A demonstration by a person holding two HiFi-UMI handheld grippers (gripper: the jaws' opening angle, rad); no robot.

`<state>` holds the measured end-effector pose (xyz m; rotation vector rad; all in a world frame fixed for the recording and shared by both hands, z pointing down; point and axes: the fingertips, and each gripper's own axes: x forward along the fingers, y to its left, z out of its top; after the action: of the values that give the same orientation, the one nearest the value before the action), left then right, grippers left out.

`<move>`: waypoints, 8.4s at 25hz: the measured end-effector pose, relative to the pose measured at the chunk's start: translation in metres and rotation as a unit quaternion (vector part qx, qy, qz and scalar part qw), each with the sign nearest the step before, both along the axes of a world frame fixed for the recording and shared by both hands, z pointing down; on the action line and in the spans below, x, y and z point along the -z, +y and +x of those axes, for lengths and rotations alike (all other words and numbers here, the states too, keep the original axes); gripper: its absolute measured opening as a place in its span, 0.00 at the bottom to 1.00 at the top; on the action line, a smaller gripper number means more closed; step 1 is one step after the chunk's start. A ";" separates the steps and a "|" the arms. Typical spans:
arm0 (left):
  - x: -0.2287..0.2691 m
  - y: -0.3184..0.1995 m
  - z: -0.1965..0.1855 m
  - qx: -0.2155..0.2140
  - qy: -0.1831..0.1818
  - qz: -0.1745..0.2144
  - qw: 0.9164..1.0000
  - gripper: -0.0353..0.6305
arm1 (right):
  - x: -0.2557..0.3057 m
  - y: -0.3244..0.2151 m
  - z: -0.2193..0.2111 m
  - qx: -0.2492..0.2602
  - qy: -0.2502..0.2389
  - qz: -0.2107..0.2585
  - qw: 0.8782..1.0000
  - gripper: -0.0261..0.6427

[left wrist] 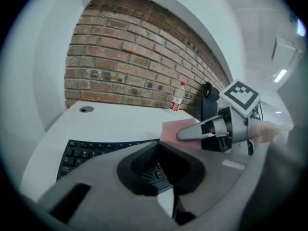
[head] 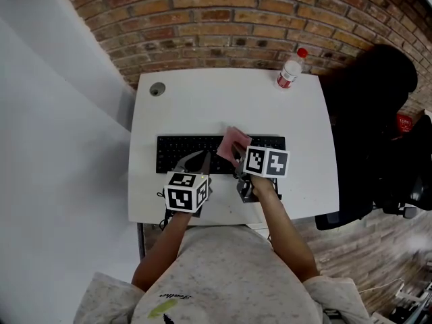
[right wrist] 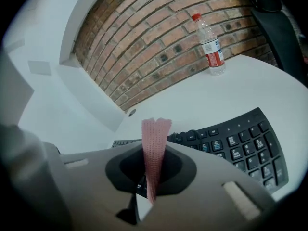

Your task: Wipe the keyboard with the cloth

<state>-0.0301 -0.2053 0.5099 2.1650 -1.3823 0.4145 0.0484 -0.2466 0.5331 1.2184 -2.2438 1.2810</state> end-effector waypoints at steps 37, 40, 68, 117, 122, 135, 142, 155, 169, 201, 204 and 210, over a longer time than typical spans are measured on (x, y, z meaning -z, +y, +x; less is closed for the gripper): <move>-0.007 -0.004 0.091 0.033 -0.008 0.005 0.999 0.05 | -0.024 -0.015 0.144 -0.033 -0.026 -0.008 0.999 0.08; -0.007 -0.004 0.095 0.036 -0.009 0.005 0.999 0.05 | -0.026 -0.015 0.155 -0.035 -0.021 -0.008 0.999 0.08; -0.004 0.005 0.039 0.007 -0.001 -0.001 1.000 0.05 | 0.057 -0.007 0.121 -0.069 -0.059 0.065 0.994 0.08; -0.019 0.069 -0.167 0.069 -0.014 -0.023 0.997 0.05 | -0.016 0.076 -0.211 0.088 -0.105 -0.031 0.990 0.08; -0.018 0.066 -0.149 0.060 -0.013 -0.022 0.998 0.05 | -0.019 0.076 -0.191 0.080 -0.102 -0.035 0.991 0.08; -0.021 0.056 -0.104 0.036 -0.012 -0.022 0.999 0.04 | -0.022 0.068 -0.139 0.053 -0.097 -0.030 0.993 0.08; -0.018 0.051 -0.075 0.020 -0.010 -0.022 1.000 0.05 | -0.019 0.066 -0.108 0.041 -0.091 -0.025 0.995 0.08; -0.014 0.046 -0.023 -0.015 -0.007 -0.018 1.000 0.04 | -0.013 0.067 -0.051 0.013 -0.079 -0.017 0.997 0.08; -0.014 0.039 0.013 -0.038 -0.007 -0.017 0.999 0.05 | -0.010 0.064 -0.003 -0.010 -0.090 -0.006 0.996 0.08; -0.021 0.021 0.090 -0.060 0.011 -0.020 0.998 0.05 | -0.027 0.053 0.103 -0.057 -0.058 -0.011 0.997 0.08; -0.021 0.020 0.096 -0.064 0.013 -0.019 0.998 0.05 | -0.030 0.053 0.115 -0.064 -0.048 -0.012 0.997 0.08; -0.021 0.019 0.106 -0.073 0.014 -0.018 0.997 0.05 | -0.033 0.051 0.140 -0.091 -0.045 -0.012 0.995 0.08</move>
<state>0.0759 -0.1865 0.5310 2.2404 -1.1967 0.4582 0.1885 -0.1953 0.5658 1.4095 -2.2143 1.4519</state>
